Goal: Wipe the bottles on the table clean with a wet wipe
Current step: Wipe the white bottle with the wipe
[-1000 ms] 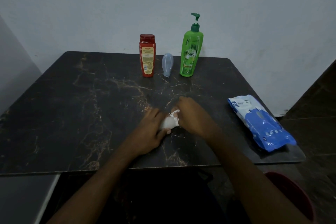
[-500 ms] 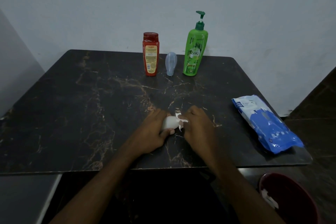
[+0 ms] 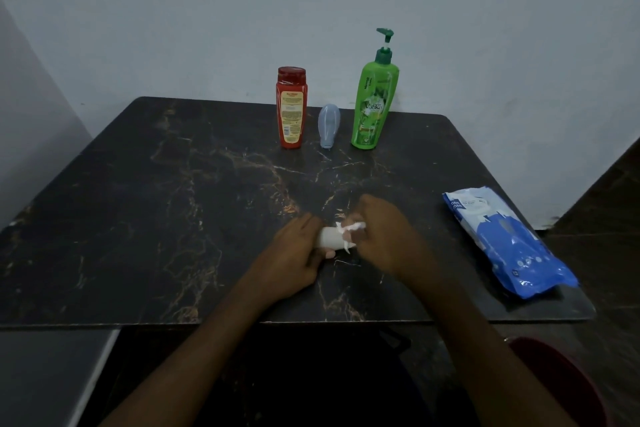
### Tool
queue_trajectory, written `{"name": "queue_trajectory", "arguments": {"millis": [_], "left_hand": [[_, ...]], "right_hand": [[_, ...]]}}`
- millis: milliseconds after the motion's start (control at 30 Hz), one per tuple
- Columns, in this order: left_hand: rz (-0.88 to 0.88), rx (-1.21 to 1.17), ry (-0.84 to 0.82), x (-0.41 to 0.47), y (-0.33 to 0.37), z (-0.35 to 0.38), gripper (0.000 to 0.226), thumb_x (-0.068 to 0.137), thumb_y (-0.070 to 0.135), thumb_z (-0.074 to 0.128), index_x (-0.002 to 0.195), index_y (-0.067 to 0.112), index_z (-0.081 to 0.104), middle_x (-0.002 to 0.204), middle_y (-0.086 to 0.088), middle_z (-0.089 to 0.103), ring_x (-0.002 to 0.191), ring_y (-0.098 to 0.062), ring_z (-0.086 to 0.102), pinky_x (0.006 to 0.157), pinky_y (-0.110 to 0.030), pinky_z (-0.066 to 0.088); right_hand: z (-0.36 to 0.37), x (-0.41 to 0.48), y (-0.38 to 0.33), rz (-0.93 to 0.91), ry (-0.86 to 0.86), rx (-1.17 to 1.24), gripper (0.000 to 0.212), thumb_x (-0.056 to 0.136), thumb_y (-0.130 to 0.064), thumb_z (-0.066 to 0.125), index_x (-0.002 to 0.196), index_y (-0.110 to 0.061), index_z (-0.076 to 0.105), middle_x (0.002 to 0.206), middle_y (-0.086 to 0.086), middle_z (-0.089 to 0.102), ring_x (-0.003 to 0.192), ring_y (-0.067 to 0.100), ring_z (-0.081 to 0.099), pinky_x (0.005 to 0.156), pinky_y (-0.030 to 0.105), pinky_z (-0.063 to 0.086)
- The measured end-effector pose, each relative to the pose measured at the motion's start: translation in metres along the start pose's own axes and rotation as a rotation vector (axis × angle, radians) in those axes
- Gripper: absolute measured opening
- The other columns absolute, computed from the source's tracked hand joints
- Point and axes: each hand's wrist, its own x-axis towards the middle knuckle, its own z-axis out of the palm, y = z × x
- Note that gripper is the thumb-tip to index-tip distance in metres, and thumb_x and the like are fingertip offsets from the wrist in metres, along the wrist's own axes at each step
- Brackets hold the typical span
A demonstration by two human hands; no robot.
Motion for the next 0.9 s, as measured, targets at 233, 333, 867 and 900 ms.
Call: {"name": "queue_trajectory", "arguments": {"millis": [233,333,867,900], "left_hand": [[0.025,0.002,-0.004,-0.001,0.0,-0.001,0.025,0.092,0.028,0.068,0.11,0.019,0.053,0.107,0.003,0.058,0.094,-0.01,0.05,0.081,-0.029,0.042],[0.046,0.02,0.002,-0.003,0.002,-0.003,0.022,0.092,0.028,0.067,0.101,0.024,0.048,0.099,0.01,0.053,0.088,-0.008,0.047,0.074,-0.027,0.038],[0.14,0.282,-0.028,-0.008,0.016,-0.011,0.045,0.071,0.007,0.07,0.105,0.021,0.044,0.1,0.0,0.06,0.084,-0.018,0.052,0.063,-0.029,0.04],[0.123,0.297,-0.023,-0.009,0.017,-0.01,0.047,0.071,0.008,0.07,0.106,0.022,0.042,0.099,-0.001,0.06,0.083,-0.02,0.054,0.062,-0.031,0.043]], "right_hand": [[0.027,-0.022,0.0,0.022,0.256,0.019,0.016,0.091,-0.019,0.064,0.104,-0.012,0.069,0.104,0.003,0.053,0.096,0.017,0.052,0.08,0.027,0.043],[0.016,-0.012,0.001,0.033,0.153,0.04,0.017,0.092,-0.018,0.063,0.106,-0.01,0.069,0.107,0.009,0.056,0.098,0.022,0.054,0.088,0.037,0.046],[0.008,-0.013,0.003,0.045,0.139,0.055,0.015,0.093,-0.02,0.061,0.105,-0.01,0.061,0.11,0.007,0.054,0.101,0.022,0.053,0.088,0.035,0.044],[0.002,-0.01,0.002,0.044,0.096,0.094,0.011,0.093,-0.02,0.061,0.102,-0.013,0.061,0.11,0.008,0.054,0.101,0.022,0.054,0.087,0.032,0.043]]}}
